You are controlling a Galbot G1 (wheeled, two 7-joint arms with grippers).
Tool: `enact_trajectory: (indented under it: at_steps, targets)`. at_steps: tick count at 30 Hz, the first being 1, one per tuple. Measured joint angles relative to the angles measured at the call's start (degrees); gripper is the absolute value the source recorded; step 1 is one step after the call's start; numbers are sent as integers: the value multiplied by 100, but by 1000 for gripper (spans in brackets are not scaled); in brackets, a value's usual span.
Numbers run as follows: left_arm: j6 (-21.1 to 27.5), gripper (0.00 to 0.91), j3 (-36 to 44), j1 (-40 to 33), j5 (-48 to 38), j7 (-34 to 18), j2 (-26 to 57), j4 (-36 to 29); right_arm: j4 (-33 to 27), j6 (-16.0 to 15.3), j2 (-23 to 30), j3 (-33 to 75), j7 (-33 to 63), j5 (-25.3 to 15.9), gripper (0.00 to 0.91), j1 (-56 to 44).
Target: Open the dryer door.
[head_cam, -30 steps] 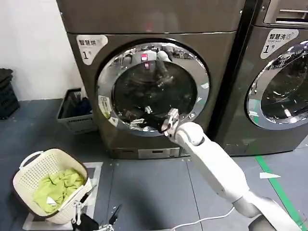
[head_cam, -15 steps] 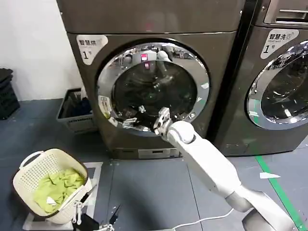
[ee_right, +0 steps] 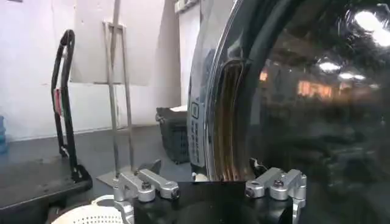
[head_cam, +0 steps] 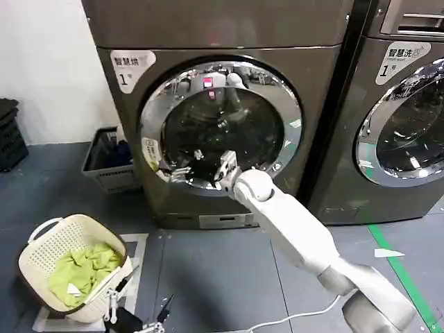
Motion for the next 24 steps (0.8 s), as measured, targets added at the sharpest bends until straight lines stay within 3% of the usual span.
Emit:
enact_trajectory:
  at_steps: [24]
  targets:
    - [-2, 907, -2, 1, -12, 3, -18, 5, -612, 33, 532, -264, -44, -34, 907, 375]
